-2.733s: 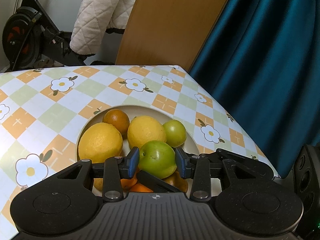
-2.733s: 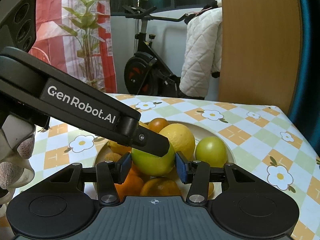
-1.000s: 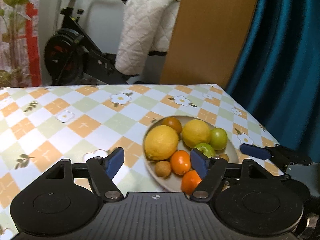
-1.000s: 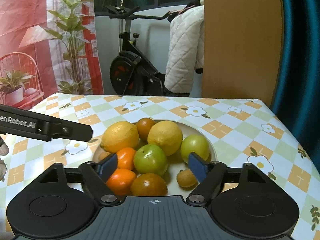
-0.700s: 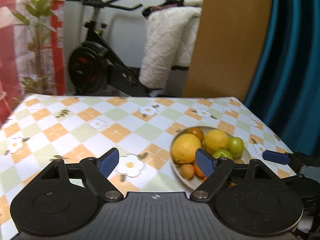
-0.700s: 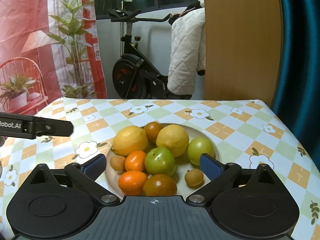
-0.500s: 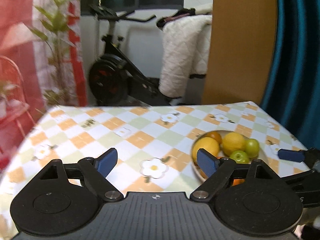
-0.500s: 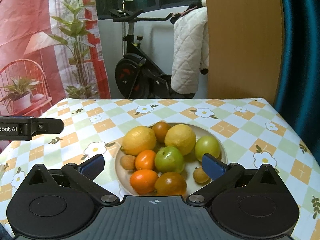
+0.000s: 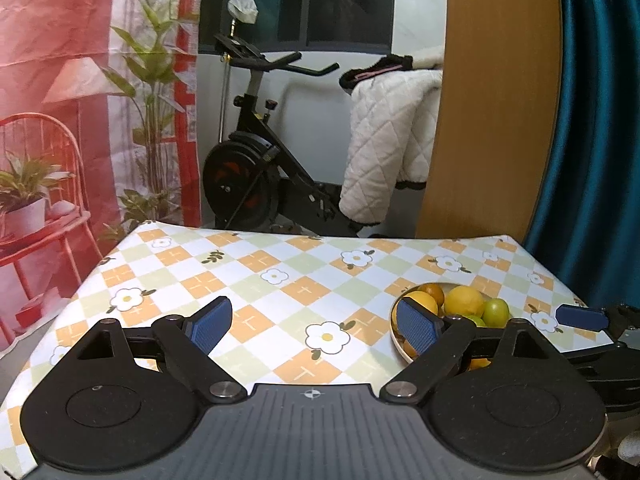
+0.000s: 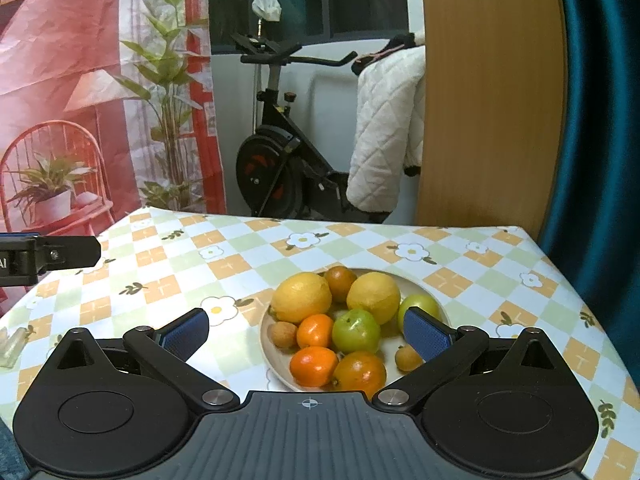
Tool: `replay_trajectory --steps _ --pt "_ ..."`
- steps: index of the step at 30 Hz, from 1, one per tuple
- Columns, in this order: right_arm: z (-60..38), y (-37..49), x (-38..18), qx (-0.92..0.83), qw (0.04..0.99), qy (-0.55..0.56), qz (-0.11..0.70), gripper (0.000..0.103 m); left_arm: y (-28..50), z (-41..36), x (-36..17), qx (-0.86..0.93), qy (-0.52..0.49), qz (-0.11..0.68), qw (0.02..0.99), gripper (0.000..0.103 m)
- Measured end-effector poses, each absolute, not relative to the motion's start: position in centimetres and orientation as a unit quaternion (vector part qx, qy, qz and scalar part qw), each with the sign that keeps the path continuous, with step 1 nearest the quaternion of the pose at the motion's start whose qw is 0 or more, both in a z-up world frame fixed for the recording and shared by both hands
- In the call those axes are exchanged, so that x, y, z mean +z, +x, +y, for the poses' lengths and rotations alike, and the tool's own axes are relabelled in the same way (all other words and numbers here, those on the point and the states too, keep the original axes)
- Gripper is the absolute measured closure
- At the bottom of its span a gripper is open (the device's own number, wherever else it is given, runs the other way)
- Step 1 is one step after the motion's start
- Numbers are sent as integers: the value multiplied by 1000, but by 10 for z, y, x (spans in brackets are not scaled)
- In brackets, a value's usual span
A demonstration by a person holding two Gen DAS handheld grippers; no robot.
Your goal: Organize fruits
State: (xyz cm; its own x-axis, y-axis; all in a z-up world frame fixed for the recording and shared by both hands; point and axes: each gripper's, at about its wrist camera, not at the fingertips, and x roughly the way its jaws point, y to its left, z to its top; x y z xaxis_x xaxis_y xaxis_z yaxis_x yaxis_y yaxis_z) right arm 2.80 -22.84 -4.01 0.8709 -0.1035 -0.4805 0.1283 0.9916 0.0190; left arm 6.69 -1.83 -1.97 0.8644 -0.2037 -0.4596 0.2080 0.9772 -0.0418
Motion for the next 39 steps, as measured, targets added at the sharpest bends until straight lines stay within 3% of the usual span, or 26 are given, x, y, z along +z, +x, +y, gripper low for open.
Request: replay_trajectory --steps 39 --pt "-208 13 -30 -59 970 11 236 1 49 -6 -16 -67 -9 219 973 9"
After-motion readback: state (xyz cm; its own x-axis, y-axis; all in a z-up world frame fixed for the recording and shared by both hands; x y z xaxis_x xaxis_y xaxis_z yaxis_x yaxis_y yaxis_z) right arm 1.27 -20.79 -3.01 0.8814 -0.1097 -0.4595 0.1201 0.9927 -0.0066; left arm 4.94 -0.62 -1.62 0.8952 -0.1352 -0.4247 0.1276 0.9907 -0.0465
